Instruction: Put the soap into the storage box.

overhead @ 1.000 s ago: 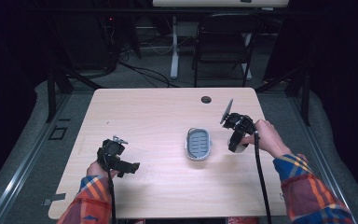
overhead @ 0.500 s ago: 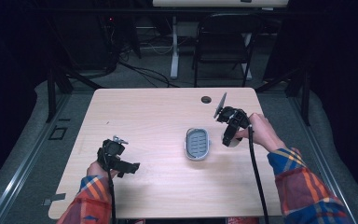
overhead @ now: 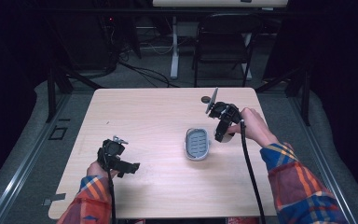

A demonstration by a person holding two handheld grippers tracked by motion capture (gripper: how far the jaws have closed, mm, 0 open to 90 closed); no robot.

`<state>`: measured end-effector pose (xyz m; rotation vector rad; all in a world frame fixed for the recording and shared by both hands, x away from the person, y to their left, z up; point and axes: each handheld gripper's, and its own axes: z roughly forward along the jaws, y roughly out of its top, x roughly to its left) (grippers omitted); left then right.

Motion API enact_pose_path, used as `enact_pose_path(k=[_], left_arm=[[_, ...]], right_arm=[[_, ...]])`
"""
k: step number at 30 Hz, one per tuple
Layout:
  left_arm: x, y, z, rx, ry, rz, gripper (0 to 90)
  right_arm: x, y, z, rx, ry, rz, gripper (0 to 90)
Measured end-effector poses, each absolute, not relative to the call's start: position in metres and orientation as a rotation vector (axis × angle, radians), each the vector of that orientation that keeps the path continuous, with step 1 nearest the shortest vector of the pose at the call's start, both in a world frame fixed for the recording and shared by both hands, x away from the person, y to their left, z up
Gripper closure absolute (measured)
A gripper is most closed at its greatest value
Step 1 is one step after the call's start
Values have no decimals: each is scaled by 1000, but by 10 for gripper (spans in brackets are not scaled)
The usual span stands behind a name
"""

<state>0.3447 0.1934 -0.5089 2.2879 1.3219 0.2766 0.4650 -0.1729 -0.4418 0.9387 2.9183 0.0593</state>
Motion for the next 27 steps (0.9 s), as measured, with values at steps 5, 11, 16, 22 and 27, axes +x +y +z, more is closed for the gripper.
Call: enact_pose_path(k=[5, 11, 16, 22, 27], left_arm=[[345, 194, -509, 2288, 1321, 276, 0], [345, 194, -509, 2290, 1320, 275, 0], [345, 194, -509, 2289, 1321, 275, 0], [345, 194, -509, 2290, 1321, 274, 0], [345, 194, -509, 2287, 1321, 276, 0]], right_arm=[[467, -163, -441, 912, 2925, 61, 243], [470, -150, -442, 891, 2937, 69, 242], [470, -137, -443, 858, 2949, 73, 242], [471, -126, -445, 846, 2959, 86, 242], [473, -118, -452, 840, 2975, 92, 242]])
